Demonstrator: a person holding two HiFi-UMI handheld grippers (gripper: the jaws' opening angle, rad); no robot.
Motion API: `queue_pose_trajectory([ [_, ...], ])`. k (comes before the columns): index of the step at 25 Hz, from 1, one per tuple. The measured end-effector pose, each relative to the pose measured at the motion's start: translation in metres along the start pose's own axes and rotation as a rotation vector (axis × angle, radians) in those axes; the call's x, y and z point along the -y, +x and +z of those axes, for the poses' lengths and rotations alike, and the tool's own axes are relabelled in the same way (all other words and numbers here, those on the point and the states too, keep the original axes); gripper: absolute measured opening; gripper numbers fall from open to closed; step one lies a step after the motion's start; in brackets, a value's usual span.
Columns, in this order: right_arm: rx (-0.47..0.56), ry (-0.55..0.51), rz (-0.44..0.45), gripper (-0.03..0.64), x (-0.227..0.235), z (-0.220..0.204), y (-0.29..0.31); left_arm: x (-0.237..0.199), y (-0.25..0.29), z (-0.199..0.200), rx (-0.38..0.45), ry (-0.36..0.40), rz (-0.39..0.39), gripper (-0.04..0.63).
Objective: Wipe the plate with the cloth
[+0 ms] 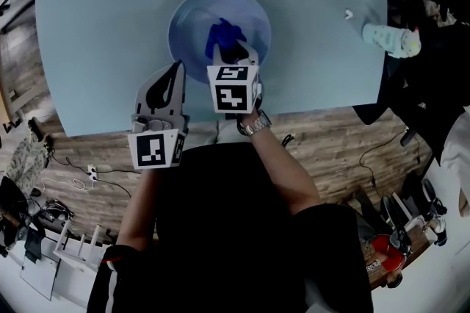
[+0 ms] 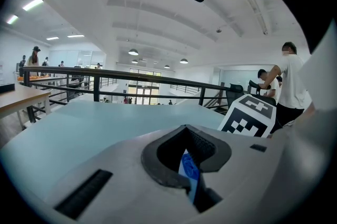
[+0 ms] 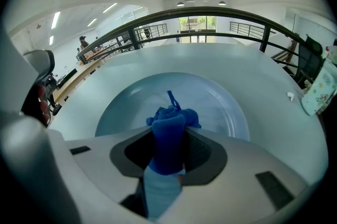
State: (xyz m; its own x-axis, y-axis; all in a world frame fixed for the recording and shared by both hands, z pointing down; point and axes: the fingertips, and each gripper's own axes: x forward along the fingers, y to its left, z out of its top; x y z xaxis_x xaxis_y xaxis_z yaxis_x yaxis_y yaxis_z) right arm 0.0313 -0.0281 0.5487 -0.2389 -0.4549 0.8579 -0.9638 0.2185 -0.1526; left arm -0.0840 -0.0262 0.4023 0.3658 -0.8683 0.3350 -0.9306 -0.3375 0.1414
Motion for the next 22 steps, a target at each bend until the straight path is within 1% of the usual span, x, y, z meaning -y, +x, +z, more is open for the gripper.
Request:
queue_pose_trajectory([
  [3, -0.006, 0.007, -0.025, 0.12, 0.009, 0.001, -0.005, 0.003, 0.002, 0.0, -0.002, 0.004, -0.012, 0.001],
  [9, -0.005, 0.027, -0.038, 0.12, 0.02, -0.002, -0.005, 0.012, 0.007, 0.0, -0.003, 0.008, -0.034, 0.0],
  [15, -0.024, 0.014, -0.076, 0.12, 0.031, -0.002, -0.009, 0.022, 0.011, 0.001, -0.003, 0.01, -0.059, 0.0],
  [22, -0.032, 0.061, -0.125, 0.12, 0.055, -0.004, -0.015, 0.031, 0.017, 0.006, 0.022, 0.021, -0.108, 0.001],
])
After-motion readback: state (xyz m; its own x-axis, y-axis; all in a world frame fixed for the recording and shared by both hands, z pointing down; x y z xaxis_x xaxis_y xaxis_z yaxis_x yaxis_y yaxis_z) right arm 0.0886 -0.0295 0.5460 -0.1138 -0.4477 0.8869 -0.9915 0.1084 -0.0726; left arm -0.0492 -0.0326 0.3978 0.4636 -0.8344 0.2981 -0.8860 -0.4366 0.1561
